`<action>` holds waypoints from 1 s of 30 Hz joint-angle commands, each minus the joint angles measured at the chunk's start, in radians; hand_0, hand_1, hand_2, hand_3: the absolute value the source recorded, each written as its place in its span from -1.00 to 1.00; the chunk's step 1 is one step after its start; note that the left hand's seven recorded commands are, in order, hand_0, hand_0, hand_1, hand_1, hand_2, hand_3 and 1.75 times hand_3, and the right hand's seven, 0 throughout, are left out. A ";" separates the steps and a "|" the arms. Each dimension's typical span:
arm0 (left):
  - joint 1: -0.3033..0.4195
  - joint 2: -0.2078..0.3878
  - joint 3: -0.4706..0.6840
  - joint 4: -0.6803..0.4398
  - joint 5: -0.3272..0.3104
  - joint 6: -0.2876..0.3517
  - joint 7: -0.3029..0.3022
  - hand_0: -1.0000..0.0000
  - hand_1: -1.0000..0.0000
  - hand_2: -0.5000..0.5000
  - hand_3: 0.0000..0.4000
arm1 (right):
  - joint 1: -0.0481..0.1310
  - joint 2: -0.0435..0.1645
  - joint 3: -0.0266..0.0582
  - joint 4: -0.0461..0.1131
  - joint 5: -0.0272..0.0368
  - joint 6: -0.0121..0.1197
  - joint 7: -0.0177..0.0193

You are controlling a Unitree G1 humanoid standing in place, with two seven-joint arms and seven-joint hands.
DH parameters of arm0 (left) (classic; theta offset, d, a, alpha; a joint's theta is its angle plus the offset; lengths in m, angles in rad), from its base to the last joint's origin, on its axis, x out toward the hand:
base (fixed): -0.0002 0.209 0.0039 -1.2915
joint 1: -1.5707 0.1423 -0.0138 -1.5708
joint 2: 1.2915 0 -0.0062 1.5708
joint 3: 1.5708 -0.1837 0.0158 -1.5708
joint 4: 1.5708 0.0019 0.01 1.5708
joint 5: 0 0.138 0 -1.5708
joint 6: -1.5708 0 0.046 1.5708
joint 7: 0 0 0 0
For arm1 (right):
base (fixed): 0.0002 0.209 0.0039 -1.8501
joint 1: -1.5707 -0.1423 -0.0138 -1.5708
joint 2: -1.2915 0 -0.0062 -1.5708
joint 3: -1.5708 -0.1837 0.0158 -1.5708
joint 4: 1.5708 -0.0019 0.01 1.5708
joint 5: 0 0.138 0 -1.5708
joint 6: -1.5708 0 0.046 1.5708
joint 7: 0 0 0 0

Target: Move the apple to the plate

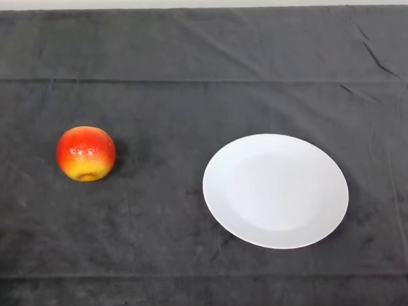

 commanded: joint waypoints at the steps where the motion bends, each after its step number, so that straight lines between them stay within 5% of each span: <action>1: -0.041 -0.002 0.024 0.038 0.029 -0.034 -0.003 1.00 1.00 0.00 -1.00 | 0.094 0.071 -0.0017 0.094 0.0209 0.080 -0.0028; 19: -0.072 0.020 0.010 0.021 0.070 -0.025 -0.002 1.00 1.00 0.00 -1.00 | 0.094 0.071 -0.0015 0.094 0.0213 0.080 -0.0027; 30: -0.071 0.017 -0.029 -0.091 0.110 0.013 -0.006 1.00 1.00 0.00 -1.00 | 0.094 0.071 -0.0010 0.093 0.0217 0.081 -0.0028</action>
